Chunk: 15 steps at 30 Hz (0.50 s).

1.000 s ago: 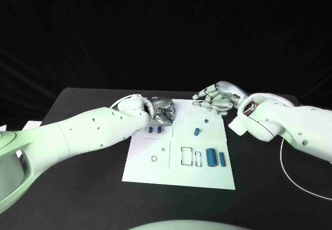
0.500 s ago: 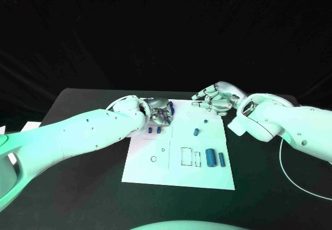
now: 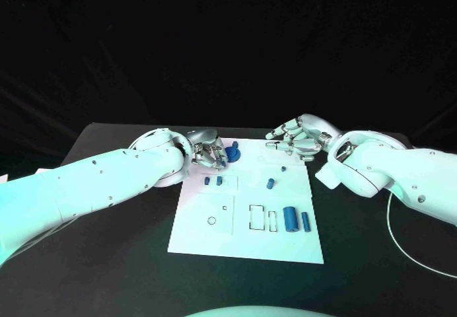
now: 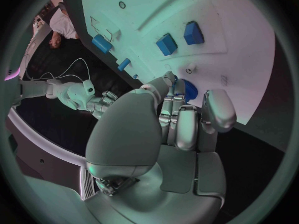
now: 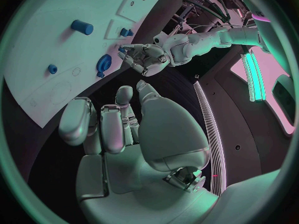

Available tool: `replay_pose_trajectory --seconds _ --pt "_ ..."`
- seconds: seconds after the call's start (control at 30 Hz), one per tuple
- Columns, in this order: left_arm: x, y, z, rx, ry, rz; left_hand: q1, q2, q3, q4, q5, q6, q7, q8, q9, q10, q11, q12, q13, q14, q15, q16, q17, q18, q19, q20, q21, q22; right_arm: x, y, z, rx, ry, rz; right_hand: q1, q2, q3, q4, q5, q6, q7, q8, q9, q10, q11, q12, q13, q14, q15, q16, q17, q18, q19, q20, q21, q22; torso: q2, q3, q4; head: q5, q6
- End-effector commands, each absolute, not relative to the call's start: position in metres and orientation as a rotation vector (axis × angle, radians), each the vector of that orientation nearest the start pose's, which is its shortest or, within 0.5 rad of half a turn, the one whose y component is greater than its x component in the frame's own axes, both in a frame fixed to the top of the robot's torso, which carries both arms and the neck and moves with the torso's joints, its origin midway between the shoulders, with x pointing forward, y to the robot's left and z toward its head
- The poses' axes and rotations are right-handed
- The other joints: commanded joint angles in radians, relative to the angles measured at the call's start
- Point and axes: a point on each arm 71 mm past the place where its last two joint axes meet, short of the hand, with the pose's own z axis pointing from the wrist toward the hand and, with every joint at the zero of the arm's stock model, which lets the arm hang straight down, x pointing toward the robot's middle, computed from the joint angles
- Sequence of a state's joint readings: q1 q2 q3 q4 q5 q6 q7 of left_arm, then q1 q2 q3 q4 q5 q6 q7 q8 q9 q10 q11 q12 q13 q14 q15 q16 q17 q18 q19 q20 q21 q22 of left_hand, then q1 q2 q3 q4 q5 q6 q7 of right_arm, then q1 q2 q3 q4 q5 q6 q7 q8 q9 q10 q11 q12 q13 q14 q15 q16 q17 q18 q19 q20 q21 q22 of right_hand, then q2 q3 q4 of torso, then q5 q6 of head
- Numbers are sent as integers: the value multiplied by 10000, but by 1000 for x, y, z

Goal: Assemble the parts on the task board

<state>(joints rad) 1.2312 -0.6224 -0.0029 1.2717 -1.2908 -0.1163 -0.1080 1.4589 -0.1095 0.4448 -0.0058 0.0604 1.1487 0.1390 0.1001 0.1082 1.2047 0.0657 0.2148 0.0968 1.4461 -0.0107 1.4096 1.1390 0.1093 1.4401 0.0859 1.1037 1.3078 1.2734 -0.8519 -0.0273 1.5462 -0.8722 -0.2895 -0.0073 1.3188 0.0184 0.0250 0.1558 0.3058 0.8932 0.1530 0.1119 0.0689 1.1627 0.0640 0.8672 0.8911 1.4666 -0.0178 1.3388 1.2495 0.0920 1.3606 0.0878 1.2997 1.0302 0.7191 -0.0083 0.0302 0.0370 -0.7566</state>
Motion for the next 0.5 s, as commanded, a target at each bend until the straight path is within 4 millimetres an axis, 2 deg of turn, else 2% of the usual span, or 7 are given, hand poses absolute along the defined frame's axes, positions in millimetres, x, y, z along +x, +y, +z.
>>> replay_pose_trajectory --seconds 0.03,0.37,0.5 --pt "534 161 -183 314 18507 -7162 -52 -7 57 -17 56 66 -5 18 7 78 -10 -68 11 73 -26 23 -2 -196 65 20 41 460 495 -199 -148 3096 17211 10133 13 68 -7 84 53 33 36 33 -3 -30 6 3 8 388 8 -31 5 101 -29 -29 -34 11 17 0 -9 20 3" --pt "533 169 -183 581 18635 -6896 -64 -28 67 -29 54 68 -5 13 6 84 -9 -79 15 73 -25 20 -10 -197 64 20 49 469 496 -201 -148 3123 17231 10075 11 68 -9 88 53 34 36 34 -3 -27 6 7 10 389 8 -32 4 101 -27 -29 -33 13 11 -2 -20 -5 -50" --pt "534 171 -184 593 18642 -6803 -68 -29 71 -31 54 70 -5 12 6 87 -9 -82 17 73 -24 19 -13 -197 63 20 47 469 496 -201 -149 3119 17244 10081 11 68 -9 88 53 34 36 34 -3 -27 6 7 10 389 8 -32 4 101 -27 -29 -33 13 15 14 -29 10 -40"
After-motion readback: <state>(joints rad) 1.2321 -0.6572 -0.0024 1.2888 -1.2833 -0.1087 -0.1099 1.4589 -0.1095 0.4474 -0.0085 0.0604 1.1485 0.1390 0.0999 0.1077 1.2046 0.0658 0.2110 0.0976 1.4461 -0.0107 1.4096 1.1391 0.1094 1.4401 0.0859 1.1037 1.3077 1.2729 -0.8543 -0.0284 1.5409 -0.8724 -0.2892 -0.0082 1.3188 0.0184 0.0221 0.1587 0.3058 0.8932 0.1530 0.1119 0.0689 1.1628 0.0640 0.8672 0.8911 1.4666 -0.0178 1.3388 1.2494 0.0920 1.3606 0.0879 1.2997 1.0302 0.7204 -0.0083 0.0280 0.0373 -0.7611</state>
